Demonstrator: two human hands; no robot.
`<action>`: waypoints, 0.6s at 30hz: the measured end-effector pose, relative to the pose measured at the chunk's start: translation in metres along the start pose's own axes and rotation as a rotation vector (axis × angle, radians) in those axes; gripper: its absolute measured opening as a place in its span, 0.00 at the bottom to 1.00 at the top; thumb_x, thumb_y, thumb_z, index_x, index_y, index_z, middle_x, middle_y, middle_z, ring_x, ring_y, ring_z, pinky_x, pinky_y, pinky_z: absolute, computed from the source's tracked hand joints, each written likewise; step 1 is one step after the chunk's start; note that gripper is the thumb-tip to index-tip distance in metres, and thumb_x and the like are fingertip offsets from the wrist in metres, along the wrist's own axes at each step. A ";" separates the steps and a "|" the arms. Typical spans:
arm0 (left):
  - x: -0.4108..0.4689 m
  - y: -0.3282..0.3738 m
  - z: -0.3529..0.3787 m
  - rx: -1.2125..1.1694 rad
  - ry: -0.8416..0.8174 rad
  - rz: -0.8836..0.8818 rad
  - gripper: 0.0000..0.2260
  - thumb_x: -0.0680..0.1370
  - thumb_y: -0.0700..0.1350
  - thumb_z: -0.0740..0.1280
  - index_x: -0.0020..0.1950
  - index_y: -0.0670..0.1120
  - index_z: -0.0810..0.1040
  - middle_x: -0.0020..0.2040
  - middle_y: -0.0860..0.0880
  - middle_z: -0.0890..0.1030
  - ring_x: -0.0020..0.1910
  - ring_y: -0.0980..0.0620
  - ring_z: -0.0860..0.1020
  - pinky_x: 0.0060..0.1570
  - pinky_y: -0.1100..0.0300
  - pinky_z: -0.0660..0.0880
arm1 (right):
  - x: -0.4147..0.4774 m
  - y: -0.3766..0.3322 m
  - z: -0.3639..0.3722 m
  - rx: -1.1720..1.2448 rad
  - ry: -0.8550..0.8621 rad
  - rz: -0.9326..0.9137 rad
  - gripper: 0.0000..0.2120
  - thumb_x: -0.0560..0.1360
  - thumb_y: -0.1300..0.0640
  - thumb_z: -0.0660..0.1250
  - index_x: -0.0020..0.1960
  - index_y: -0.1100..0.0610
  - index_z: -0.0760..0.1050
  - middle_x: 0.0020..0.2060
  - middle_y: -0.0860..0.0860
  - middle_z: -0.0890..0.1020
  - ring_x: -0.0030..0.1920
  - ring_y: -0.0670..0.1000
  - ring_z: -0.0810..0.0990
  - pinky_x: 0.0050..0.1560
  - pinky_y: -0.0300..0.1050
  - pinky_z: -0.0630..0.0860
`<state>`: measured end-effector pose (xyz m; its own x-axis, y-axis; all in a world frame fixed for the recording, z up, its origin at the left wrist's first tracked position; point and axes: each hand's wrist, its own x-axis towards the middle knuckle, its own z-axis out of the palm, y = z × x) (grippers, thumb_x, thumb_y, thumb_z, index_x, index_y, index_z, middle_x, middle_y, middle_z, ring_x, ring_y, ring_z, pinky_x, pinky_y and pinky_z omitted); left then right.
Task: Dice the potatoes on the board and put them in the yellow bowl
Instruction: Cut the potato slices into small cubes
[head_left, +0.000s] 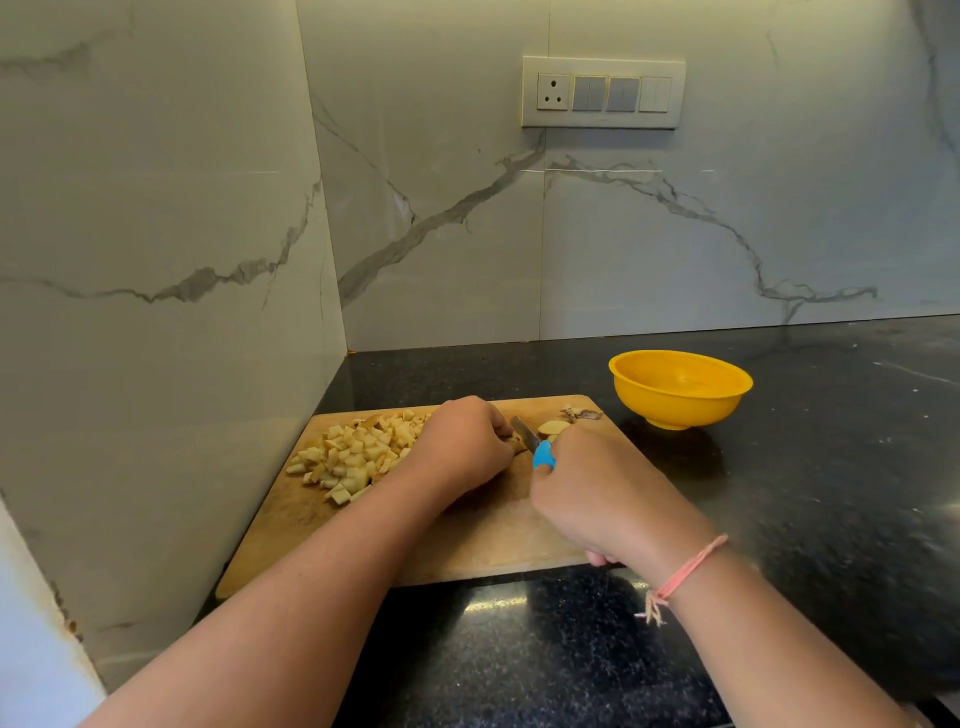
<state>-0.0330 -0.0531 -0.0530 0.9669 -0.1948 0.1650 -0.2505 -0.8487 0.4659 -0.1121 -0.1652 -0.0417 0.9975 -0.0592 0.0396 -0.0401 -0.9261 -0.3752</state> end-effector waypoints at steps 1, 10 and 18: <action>0.000 0.000 0.001 -0.003 0.009 -0.005 0.11 0.78 0.44 0.66 0.59 0.48 0.81 0.51 0.50 0.83 0.44 0.55 0.79 0.42 0.65 0.75 | 0.001 0.001 0.000 -0.005 -0.010 0.003 0.15 0.79 0.54 0.55 0.64 0.55 0.69 0.31 0.51 0.73 0.27 0.47 0.73 0.29 0.40 0.73; 0.001 0.002 0.006 -0.005 0.050 -0.030 0.09 0.78 0.44 0.66 0.56 0.47 0.83 0.43 0.50 0.82 0.34 0.56 0.75 0.30 0.69 0.69 | -0.020 0.009 -0.008 -0.044 -0.089 0.022 0.19 0.80 0.51 0.56 0.70 0.51 0.62 0.40 0.50 0.74 0.25 0.46 0.74 0.23 0.35 0.69; -0.002 0.000 0.005 0.035 0.051 0.010 0.12 0.78 0.45 0.66 0.61 0.47 0.80 0.49 0.51 0.81 0.45 0.54 0.78 0.47 0.62 0.77 | -0.053 0.021 -0.025 -0.183 -0.104 -0.014 0.19 0.80 0.48 0.53 0.70 0.49 0.63 0.42 0.48 0.75 0.25 0.45 0.74 0.31 0.38 0.76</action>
<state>-0.0342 -0.0551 -0.0577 0.9604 -0.1787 0.2139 -0.2572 -0.8638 0.4332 -0.1668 -0.1911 -0.0287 0.9983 -0.0162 -0.0558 -0.0271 -0.9794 -0.2002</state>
